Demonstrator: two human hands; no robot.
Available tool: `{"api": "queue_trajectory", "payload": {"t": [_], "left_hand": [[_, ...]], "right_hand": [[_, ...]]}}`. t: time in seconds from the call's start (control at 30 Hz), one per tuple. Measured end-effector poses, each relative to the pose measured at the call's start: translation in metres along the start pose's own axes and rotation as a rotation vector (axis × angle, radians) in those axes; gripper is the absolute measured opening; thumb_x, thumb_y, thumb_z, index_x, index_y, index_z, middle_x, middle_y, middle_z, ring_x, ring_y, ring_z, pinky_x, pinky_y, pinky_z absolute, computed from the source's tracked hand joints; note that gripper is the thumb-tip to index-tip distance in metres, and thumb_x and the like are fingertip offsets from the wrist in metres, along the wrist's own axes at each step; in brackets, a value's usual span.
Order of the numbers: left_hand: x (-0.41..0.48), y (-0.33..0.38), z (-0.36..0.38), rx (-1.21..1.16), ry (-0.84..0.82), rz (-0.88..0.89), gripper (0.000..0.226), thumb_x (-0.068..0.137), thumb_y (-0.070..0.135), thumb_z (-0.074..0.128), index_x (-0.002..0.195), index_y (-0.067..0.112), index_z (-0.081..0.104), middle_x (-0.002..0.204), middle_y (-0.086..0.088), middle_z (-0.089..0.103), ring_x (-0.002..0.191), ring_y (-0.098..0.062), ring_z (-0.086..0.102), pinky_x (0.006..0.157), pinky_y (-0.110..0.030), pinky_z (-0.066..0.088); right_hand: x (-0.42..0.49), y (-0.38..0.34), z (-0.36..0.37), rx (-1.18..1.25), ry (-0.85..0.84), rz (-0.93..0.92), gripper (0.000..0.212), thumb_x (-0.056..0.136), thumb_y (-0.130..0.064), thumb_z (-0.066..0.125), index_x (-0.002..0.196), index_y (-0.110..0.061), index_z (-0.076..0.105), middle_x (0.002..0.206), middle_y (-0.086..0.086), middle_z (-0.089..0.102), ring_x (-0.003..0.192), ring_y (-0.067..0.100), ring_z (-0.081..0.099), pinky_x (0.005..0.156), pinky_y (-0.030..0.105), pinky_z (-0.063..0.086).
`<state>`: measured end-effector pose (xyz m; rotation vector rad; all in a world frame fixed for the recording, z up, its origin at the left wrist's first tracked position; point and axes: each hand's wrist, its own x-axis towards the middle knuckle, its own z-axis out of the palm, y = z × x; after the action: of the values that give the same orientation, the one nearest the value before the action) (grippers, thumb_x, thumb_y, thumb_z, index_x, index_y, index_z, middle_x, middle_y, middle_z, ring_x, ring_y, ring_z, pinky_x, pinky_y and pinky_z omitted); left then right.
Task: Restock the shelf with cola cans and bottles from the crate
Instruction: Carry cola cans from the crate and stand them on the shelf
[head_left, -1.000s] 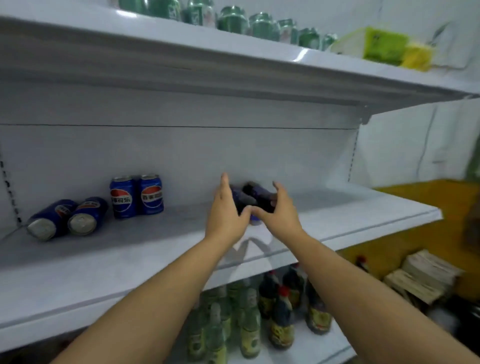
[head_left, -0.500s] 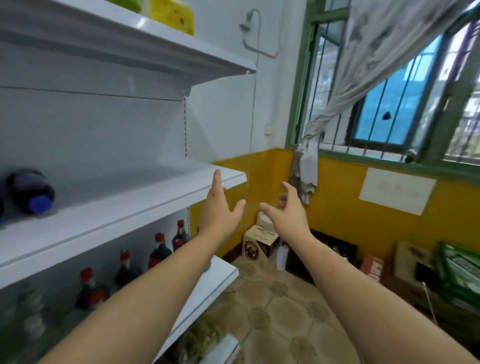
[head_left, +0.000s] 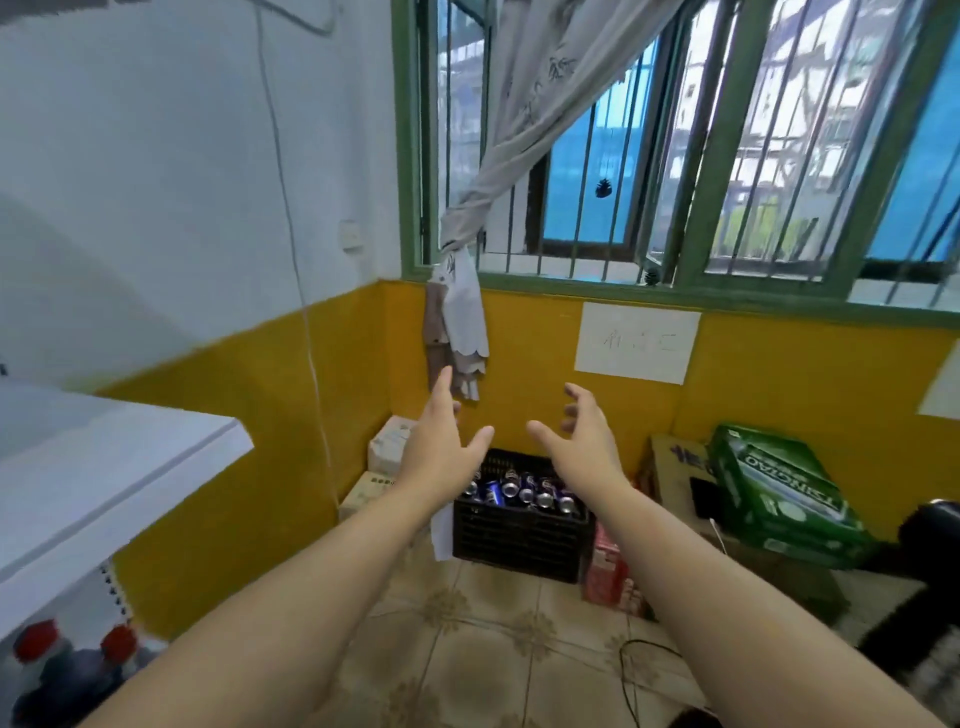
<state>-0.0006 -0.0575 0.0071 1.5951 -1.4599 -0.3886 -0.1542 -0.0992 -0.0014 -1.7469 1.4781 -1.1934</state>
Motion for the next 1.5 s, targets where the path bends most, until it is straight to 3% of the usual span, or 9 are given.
{"api": "queue_trajectory", "payload": {"t": [0.1, 0.33, 0.7, 0.87, 1.2, 1.4, 1.5], "left_hand": [[0.057, -0.012, 0.035, -0.014, -0.055, -0.004, 0.083, 0.089, 0.031, 0.061, 0.150, 0.026, 0.004, 0.135, -0.002, 0.045, 0.119, -0.019, 0.049, 0.097, -0.033, 0.043], [0.168, -0.052, 0.138, 0.000, -0.199, -0.011, 0.084, 0.089, 0.036, 0.059, 0.149, 0.029, 0.001, 0.134, 0.001, 0.046, 0.119, -0.017, 0.048, 0.093, -0.034, 0.044], [0.364, -0.077, 0.287, 0.050, -0.370, -0.055, 0.079, 0.091, 0.034, 0.058, 0.150, 0.026, 0.005, 0.138, -0.003, 0.042, 0.122, -0.020, 0.046, 0.088, -0.028, 0.040], [0.419, -0.113, 0.343, 0.067, -0.432, -0.150, 0.078, 0.091, 0.033, 0.059, 0.149, 0.025, 0.009, 0.140, -0.004, 0.042, 0.125, -0.019, 0.045, 0.094, -0.032, 0.043], [0.544, -0.203, 0.467, 0.108, -0.651, -0.252, 0.079, 0.090, 0.033, 0.059, 0.149, 0.028, 0.006, 0.141, -0.003, 0.041, 0.121, -0.021, 0.048, 0.089, -0.033, 0.046], [0.582, -0.264, 0.526, 0.185, -0.722, -0.284, 0.078, 0.091, 0.034, 0.058, 0.150, 0.024, 0.007, 0.146, -0.006, 0.037, 0.123, -0.024, 0.049, 0.091, -0.036, 0.048], [0.575, -0.304, 0.564, 0.186, -0.744, -0.356, 0.077, 0.091, 0.032, 0.057, 0.150, 0.024, 0.007, 0.145, -0.007, 0.039, 0.110, -0.024, 0.056, 0.083, -0.036, 0.050]], "right_hand": [[0.048, 0.028, 0.005, -0.020, 0.030, 0.062, 0.069, 0.086, -0.036, 0.064, 0.143, -0.025, 0.027, 0.139, 0.003, 0.040, 0.123, 0.018, 0.044, 0.098, 0.036, 0.043], [0.169, 0.122, 0.010, -0.097, 0.064, 0.194, 0.067, 0.087, -0.035, 0.063, 0.143, -0.022, 0.029, 0.139, 0.005, 0.040, 0.122, 0.022, 0.045, 0.098, 0.039, 0.044], [0.378, 0.246, 0.016, -0.141, -0.031, 0.373, 0.065, 0.088, -0.038, 0.061, 0.143, -0.024, 0.029, 0.141, 0.005, 0.037, 0.124, 0.024, 0.044, 0.099, 0.040, 0.044], [0.441, 0.292, 0.029, -0.158, -0.077, 0.427, 0.064, 0.089, -0.036, 0.061, 0.143, -0.021, 0.029, 0.144, 0.007, 0.036, 0.128, 0.025, 0.040, 0.104, 0.043, 0.040], [0.556, 0.391, 0.084, -0.191, -0.083, 0.642, 0.062, 0.088, -0.034, 0.062, 0.141, -0.018, 0.033, 0.144, 0.008, 0.039, 0.131, 0.025, 0.040, 0.107, 0.043, 0.037], [0.596, 0.464, 0.120, -0.111, -0.139, 0.758, 0.057, 0.089, -0.028, 0.062, 0.139, -0.016, 0.037, 0.139, 0.006, 0.046, 0.126, 0.025, 0.045, 0.097, 0.032, 0.039], [0.602, 0.518, 0.138, -0.090, -0.179, 0.811, 0.059, 0.088, -0.030, 0.063, 0.138, -0.017, 0.037, 0.140, 0.008, 0.044, 0.125, 0.027, 0.046, 0.101, 0.038, 0.041]]}}
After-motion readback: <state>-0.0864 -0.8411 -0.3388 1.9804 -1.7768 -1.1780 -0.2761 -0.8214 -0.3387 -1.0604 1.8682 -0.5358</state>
